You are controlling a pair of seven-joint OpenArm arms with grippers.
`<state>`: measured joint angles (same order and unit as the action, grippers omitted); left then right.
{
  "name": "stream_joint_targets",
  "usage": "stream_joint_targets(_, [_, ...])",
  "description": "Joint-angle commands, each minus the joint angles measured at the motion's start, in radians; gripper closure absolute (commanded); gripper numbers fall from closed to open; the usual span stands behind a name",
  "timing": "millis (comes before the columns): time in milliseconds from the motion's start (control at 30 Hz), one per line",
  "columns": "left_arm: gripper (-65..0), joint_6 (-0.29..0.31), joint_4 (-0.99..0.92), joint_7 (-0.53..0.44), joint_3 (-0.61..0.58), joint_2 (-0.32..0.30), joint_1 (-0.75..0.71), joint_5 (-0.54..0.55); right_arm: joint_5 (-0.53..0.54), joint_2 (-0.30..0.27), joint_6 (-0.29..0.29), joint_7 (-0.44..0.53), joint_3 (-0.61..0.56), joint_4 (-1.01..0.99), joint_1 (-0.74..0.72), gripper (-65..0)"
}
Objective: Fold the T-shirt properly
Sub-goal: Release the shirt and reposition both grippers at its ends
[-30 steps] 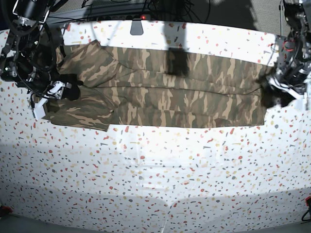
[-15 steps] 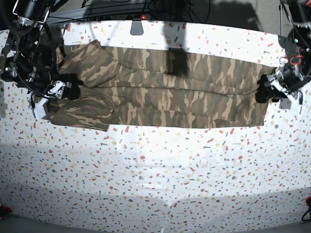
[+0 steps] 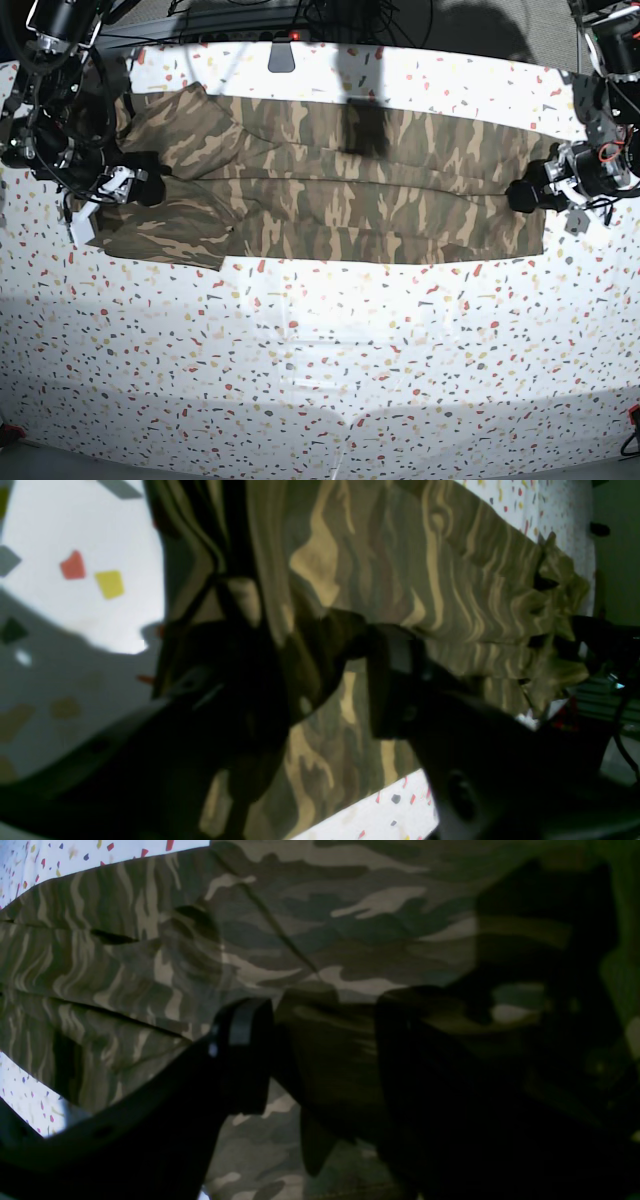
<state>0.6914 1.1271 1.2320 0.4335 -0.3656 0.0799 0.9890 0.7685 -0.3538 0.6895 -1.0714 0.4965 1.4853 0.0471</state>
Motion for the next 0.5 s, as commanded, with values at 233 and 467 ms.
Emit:
stream_joint_targets(233, [-9.9,0.007,0.011,-0.112,0.003,-0.051,0.021,-0.003,0.019,-0.017,0.009,0.008,0.005,0.015,-0.014,-33.0])
stream_joint_targets(467, [-28.9,0.007,0.011,-0.14,0.003,-0.143,0.02,0.09,0.019,-0.017,0.009,0.008,0.005,0.015,-0.013,-33.0])
